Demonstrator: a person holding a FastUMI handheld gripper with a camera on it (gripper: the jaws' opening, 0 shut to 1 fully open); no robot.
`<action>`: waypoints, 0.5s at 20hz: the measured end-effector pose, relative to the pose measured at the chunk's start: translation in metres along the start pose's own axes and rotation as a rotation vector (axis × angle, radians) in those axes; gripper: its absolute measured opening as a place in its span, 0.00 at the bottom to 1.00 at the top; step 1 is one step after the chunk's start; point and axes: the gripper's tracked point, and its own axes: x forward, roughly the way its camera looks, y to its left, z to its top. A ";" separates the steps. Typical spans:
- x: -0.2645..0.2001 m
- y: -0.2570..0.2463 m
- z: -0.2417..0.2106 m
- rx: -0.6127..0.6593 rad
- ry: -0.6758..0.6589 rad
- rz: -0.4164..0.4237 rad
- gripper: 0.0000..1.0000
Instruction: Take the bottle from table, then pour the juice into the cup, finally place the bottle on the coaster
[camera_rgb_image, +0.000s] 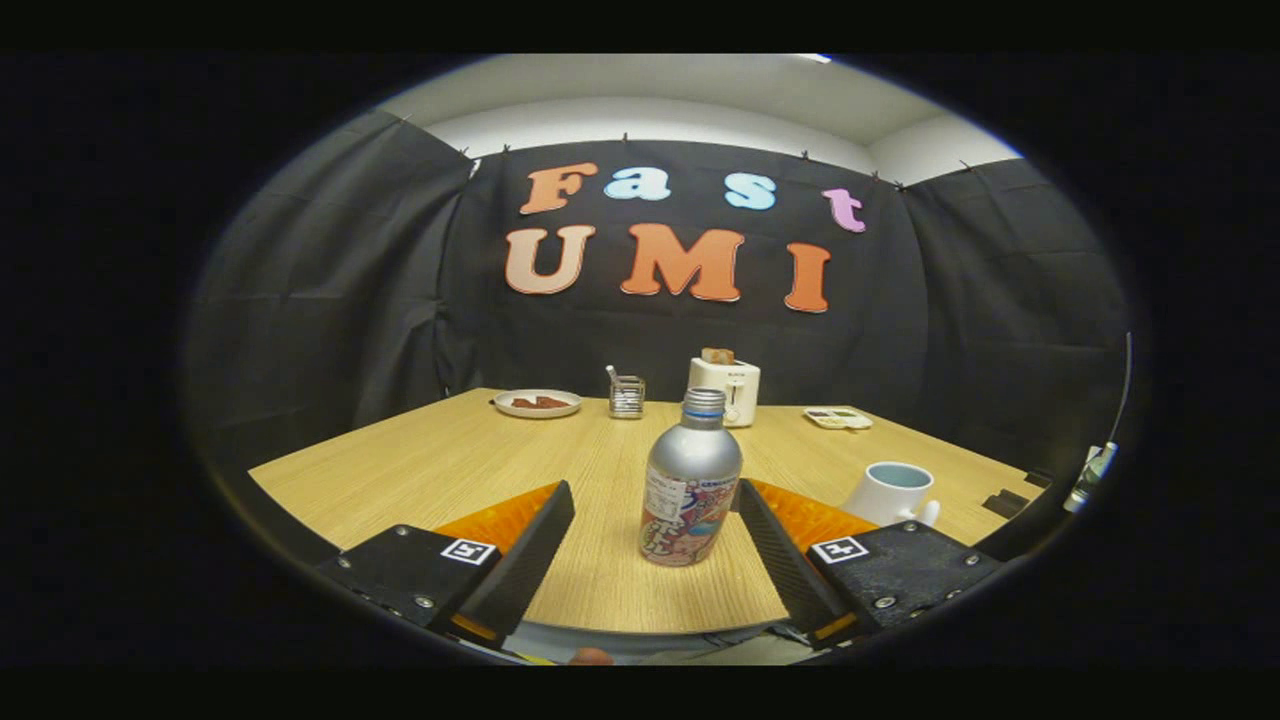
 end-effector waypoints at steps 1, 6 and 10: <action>0.002 -0.002 -0.004 0.001 0.012 -0.005 0.98; 0.015 -0.018 -0.033 0.024 0.103 -0.045 0.99; 0.029 -0.020 -0.054 0.016 0.166 -0.047 0.99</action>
